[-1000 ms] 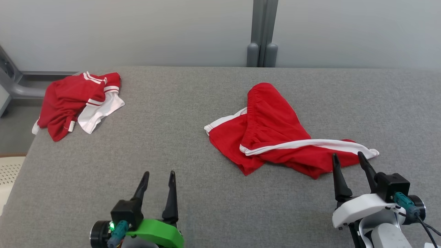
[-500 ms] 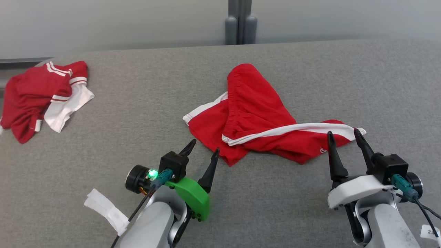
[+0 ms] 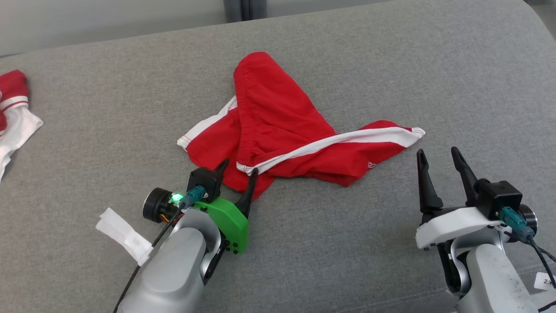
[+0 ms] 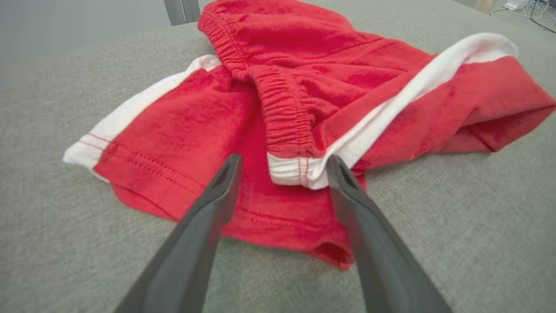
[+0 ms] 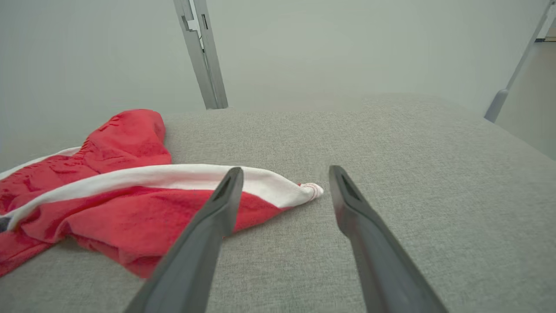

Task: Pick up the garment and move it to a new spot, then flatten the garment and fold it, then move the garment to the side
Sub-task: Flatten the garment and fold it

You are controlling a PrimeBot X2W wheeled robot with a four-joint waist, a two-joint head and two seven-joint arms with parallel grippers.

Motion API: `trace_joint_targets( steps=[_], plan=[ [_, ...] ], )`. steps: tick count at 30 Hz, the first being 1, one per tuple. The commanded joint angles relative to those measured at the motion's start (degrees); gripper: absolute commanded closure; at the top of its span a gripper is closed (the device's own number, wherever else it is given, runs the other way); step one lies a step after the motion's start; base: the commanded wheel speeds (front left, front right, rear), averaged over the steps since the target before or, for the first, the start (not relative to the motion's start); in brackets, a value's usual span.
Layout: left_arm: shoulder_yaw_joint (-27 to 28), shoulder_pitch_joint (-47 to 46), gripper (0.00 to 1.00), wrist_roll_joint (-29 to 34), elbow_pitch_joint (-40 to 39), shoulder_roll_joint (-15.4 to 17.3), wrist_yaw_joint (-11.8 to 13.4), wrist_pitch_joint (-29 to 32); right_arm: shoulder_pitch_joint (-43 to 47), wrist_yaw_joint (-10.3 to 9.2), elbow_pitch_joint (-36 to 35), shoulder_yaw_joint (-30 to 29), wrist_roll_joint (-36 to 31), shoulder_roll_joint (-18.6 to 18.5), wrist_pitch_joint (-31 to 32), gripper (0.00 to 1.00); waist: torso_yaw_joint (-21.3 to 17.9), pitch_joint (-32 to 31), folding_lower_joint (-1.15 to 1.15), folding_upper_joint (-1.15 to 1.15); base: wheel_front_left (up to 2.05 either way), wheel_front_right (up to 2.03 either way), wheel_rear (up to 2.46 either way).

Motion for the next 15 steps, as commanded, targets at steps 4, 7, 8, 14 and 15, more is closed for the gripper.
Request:
trace_joint_targets(
  steps=[4,7,8,14,15],
  plan=[
    [-0.9,-1.9,0.29,-0.7,1.6,0.3,-0.9,-0.9,-0.6,-0.10,-0.4,-0.7,0.3,-0.1,-0.2,0.00,-1.4,1.5,0.00,0.00,0.00,0.00,0.00],
    [-1.5,-2.3,0.58,-1.1,1.4,0.3,-1.3,-1.4,-0.7,-0.10,-0.3,-1.6,0.4,-0.1,-0.2,0.00,-1.1,1.4,0.00,0.00,0.00,0.00,0.00],
    [-1.5,-2.3,0.62,-1.4,1.1,0.3,-1.4,-1.5,-0.8,-0.10,0.1,-2.3,0.0,-0.1,-0.2,0.00,-0.9,1.5,0.00,0.00,0.00,0.00,0.00],
    [-1.1,-2.0,0.90,-1.9,-1.4,0.3,-1.0,-2.0,-4.1,-0.10,3.9,-7.3,-6.2,-0.1,0.4,0.00,1.0,1.7,0.00,0.00,0.00,0.00,0.00],
    [-1.1,-1.8,0.92,-1.9,-1.9,0.3,-1.0,-1.9,-5.0,-0.10,4.6,-8.3,-7.2,-0.1,0.7,0.00,1.3,1.8,0.00,0.00,0.00,0.00,0.00]
  ],
)
